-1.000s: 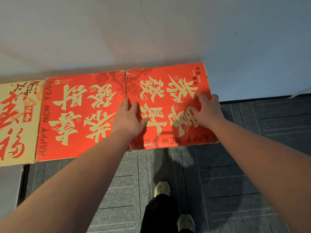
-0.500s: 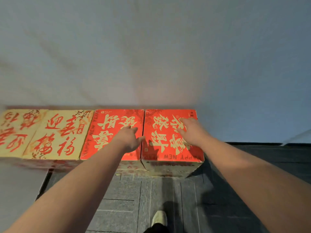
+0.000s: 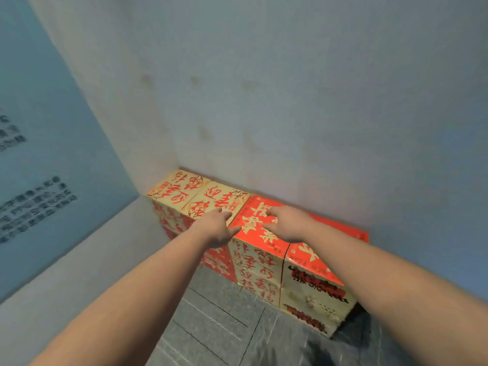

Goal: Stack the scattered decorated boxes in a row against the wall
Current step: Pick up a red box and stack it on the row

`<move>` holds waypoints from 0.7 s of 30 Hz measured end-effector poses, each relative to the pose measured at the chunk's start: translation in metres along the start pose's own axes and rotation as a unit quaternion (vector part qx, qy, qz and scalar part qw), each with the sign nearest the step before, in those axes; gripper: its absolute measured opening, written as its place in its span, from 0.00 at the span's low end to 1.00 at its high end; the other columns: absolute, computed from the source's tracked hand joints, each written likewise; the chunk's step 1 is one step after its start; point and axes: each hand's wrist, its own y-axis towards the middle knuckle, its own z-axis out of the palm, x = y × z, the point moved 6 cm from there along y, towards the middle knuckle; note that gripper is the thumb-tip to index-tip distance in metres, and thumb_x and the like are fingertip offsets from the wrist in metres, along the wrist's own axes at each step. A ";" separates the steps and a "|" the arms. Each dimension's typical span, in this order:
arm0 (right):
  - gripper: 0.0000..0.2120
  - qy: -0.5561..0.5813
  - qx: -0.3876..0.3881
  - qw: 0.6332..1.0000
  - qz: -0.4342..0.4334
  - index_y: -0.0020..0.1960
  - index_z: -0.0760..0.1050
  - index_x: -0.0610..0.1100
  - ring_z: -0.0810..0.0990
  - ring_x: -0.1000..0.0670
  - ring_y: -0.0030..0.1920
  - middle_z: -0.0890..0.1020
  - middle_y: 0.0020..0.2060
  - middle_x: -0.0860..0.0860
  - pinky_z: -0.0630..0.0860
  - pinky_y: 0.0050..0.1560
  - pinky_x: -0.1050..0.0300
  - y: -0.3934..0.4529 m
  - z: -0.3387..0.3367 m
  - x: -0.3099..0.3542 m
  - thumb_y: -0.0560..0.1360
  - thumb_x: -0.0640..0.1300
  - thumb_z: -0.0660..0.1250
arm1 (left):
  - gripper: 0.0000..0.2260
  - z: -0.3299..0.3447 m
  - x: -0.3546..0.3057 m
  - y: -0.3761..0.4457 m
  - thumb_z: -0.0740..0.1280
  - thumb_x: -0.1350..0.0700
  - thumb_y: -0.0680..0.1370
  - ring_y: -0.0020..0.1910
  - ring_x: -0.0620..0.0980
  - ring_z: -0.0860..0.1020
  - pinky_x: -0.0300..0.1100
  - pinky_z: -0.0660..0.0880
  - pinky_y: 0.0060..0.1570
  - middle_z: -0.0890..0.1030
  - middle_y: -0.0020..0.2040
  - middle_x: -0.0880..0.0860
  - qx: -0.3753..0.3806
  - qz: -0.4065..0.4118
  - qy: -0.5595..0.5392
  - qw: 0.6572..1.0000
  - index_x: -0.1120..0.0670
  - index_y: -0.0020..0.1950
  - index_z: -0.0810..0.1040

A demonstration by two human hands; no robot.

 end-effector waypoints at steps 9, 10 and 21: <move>0.26 -0.073 0.034 0.978 -0.195 0.74 0.64 0.45 0.71 0.43 0.68 0.71 0.70 0.45 0.70 0.66 0.50 -0.022 0.024 0.266 0.80 0.56 0.59 | 0.27 -0.009 0.197 -0.175 0.56 0.40 0.80 0.73 0.56 0.62 0.47 0.61 0.70 0.60 0.75 0.56 -0.050 -0.178 -0.058 0.981 0.53 0.75 0.61; 0.26 -0.081 0.039 0.973 -0.211 0.74 0.64 0.45 0.71 0.43 0.68 0.71 0.70 0.45 0.70 0.66 0.50 -0.026 0.033 0.296 0.80 0.56 0.58 | 0.28 -0.004 0.222 -0.198 0.56 0.40 0.80 0.73 0.56 0.61 0.48 0.60 0.70 0.59 0.76 0.56 -0.052 -0.203 -0.060 0.976 0.53 0.76 0.61; 0.25 -0.132 0.085 0.904 -0.397 0.73 0.64 0.48 0.68 0.44 0.69 0.70 0.70 0.45 0.68 0.67 0.48 -0.161 0.179 0.651 0.79 0.57 0.59 | 0.28 0.061 0.485 -0.552 0.54 0.37 0.79 0.75 0.55 0.58 0.54 0.61 0.70 0.55 0.78 0.52 -0.086 -0.443 -0.094 0.888 0.48 0.75 0.61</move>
